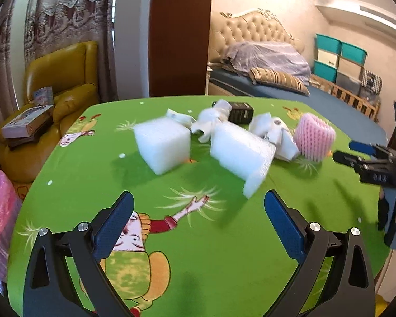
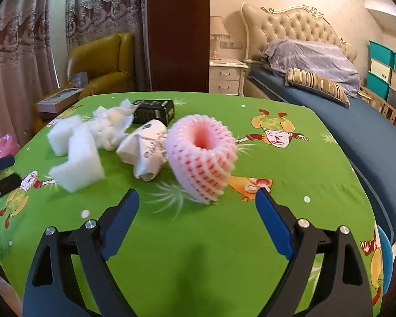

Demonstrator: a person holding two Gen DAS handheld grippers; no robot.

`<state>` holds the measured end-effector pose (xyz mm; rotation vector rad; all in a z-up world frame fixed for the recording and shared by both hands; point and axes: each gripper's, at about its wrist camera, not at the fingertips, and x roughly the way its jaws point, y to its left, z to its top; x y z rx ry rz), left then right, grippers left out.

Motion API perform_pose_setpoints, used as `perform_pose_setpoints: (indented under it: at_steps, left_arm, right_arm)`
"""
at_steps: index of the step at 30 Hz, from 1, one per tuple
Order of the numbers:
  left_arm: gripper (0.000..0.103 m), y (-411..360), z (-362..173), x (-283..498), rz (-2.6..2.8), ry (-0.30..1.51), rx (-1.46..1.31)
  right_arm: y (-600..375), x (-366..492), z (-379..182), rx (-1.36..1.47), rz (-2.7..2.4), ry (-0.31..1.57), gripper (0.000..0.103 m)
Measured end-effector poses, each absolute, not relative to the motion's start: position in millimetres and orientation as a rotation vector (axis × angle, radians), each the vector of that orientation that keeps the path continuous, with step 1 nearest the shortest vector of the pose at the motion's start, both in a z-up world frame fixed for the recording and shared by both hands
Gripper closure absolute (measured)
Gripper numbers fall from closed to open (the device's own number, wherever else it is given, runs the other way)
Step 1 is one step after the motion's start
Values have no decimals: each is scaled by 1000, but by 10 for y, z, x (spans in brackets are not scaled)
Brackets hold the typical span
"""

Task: Collect trash
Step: 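Move both grippers back over the table toward the remaining trash, then grasp the pink foam fruit net with the right gripper, then grasp the long white foam strip with the left gripper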

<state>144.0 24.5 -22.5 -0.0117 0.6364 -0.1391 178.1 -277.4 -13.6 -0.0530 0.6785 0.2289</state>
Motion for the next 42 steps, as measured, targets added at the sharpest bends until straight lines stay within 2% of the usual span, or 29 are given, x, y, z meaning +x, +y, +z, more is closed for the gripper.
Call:
perform_pose_setpoints:
  at_steps: [13,14,16,17,18,20,32,39,42]
  left_arm:
    - [9,633,-320,1646,-56,699,-117]
    - [9,644,-335,1649,-51,704,-119]
    - [9,650,-354,1658,-47,709,-124]
    - [9,642,-356,1661,-49,711,-126]
    - [9,629,-351,1664,-52,712,-126]
    - [9,563,-334,1677,-67,715,-121]
    - [9,-315,-231,1866,-188,688,-54]
    - [9,-618,-338,2280,-144,774,-67]
    - [19,-681,-418,2445,-126,818,-61]
  right_arm:
    - [-2558,2493,-217,-74,185,776,13]
    - [-2550,2502,-222,-76,190,773,17]
    - [-2556,2482,-218,-77,200,755,40]
    - [-2553,2462,-225,-75,205,753,56]
    - [-2571,2453,-217,-71,204,747,61]
    - [-2590,2378,-200,-63,212,723,63]
    - [-2853,1785,-111,-49,193,645,64]
    - [-2928,1528,-76,-11,219,614,64]
    - [-2897,1440,-58,-8,239,603,64]
